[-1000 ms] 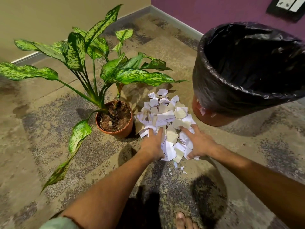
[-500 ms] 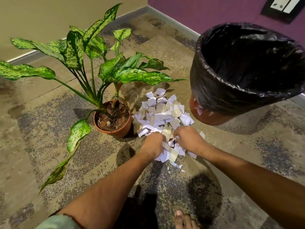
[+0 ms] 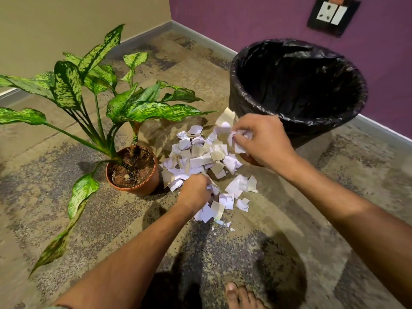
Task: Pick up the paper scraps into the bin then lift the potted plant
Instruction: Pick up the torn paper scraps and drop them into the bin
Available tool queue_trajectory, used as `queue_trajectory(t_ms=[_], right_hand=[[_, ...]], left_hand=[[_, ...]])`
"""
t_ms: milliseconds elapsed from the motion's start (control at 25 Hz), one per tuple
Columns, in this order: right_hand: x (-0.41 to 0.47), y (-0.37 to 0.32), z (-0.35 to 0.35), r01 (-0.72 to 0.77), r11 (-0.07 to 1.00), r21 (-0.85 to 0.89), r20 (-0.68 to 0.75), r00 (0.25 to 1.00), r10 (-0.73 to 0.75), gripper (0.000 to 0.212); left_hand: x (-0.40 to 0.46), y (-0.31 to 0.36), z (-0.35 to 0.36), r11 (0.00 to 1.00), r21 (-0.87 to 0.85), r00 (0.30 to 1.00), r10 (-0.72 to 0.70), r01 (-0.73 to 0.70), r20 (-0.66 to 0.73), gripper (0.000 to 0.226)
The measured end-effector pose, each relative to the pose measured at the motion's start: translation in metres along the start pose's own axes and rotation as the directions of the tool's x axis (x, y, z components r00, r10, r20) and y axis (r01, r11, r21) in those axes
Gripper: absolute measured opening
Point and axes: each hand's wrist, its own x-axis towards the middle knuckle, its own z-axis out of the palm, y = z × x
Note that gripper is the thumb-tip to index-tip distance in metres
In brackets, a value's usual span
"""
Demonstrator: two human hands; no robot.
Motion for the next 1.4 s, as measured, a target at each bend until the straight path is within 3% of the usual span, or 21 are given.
queue_trajectory(t_ms=[200,280,480,640,800,920,1040,1200,1400], right_hand=[[0.028,-0.002,-0.063,-0.036,0.999,0.008,-0.365,0.930,0.036,0.015],[0.037,0.011,-0.071,-0.131,0.991,-0.016,-0.371,0.921,0.116,0.016],[0.041,0.043,-0.065,-0.284,0.942,-0.176,-0.178,0.951,0.254,0.025],[0.034,0.047,-0.063,-0.301,0.944,-0.131,-0.310,0.918,0.250,0.032],[0.026,0.040,-0.073,-0.262,0.965,-0.025,-0.487,0.846,0.217,0.020],[0.015,0.032,-0.078,-0.208,0.978,0.011,-0.567,0.804,0.177,0.019],[0.008,0.029,-0.084,-0.178,0.984,0.011,-0.603,0.784,0.149,0.021],[-0.003,0.029,-0.086,-0.122,0.992,0.015,-0.610,0.785,0.106,0.021],[-0.036,0.013,-0.039,0.103,0.992,0.078,-0.536,0.843,-0.045,0.015]], left_hand=[[-0.007,0.020,-0.015,0.994,0.026,0.993,0.108,-0.106,-0.053,0.016],[-0.014,0.029,-0.023,0.990,-0.074,0.986,0.111,-0.121,-0.127,0.014],[-0.030,0.067,-0.064,0.921,-0.343,0.953,0.079,-0.182,-0.293,0.010],[-0.031,0.110,-0.109,0.852,-0.381,0.874,0.162,-0.358,-0.458,0.010],[-0.012,0.157,-0.145,0.796,-0.314,0.781,0.290,-0.517,-0.553,0.017],[0.012,0.183,-0.158,0.817,-0.206,0.745,0.348,-0.539,-0.569,0.022],[0.035,0.193,-0.160,0.853,-0.154,0.789,0.373,-0.499,-0.489,0.025],[0.042,0.189,-0.153,0.852,-0.046,0.809,0.475,-0.521,-0.346,0.055],[0.005,0.153,-0.123,0.696,-0.097,0.613,0.547,-0.712,-0.569,0.045]])
